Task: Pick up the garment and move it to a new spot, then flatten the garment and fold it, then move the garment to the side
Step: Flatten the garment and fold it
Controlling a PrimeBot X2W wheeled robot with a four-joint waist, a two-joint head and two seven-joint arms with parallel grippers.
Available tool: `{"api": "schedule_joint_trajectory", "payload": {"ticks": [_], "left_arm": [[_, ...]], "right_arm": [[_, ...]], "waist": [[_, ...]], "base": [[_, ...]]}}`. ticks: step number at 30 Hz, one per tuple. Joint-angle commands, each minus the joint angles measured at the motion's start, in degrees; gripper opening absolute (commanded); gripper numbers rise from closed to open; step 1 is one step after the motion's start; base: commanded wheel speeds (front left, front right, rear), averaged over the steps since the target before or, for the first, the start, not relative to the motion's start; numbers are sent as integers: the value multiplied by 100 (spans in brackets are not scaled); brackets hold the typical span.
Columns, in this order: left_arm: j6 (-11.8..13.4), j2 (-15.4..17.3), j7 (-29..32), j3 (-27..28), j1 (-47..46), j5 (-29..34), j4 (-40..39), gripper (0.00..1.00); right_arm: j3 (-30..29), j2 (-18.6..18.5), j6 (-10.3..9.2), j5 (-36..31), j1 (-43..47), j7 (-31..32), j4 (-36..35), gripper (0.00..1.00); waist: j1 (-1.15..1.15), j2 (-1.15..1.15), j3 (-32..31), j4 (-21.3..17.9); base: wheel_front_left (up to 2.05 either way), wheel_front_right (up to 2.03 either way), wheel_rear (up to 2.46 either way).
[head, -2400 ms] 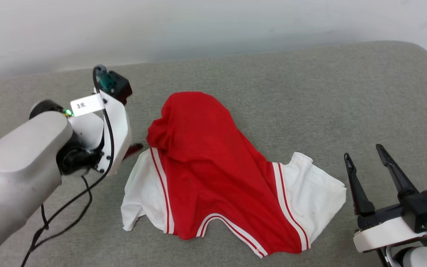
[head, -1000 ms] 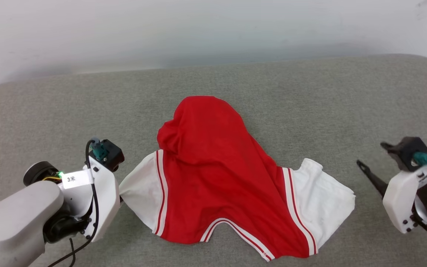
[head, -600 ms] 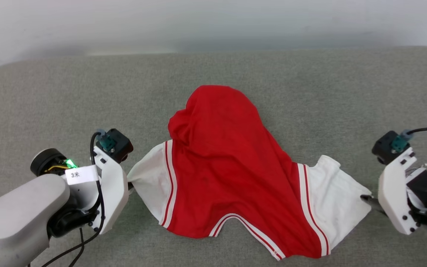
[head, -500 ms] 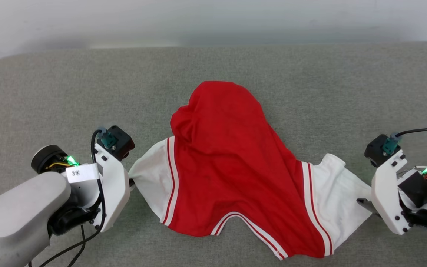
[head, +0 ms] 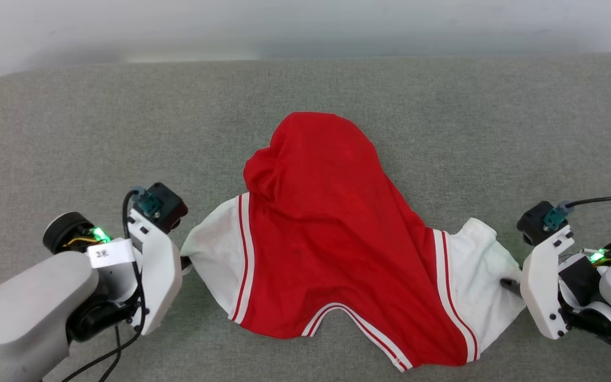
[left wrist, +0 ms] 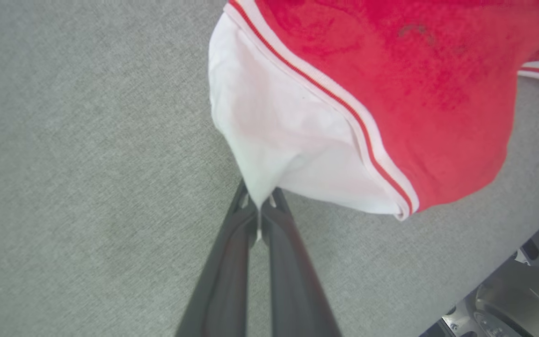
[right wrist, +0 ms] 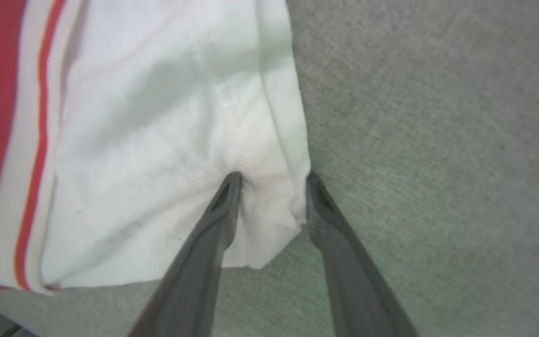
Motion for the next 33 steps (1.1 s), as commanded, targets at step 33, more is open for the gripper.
{"api": "schedule_joint_trajectory", "payload": {"ticks": [33], "left_arm": [[-113, -128, -100, 1595, -3309, 615, -277, 0]], "right_arm": [[-2579, -660, 11, -41, -3209, -807, -1220, 0]], "waist": [[1, 0, 398, -223]], "base": [[0, 0, 0]]}}
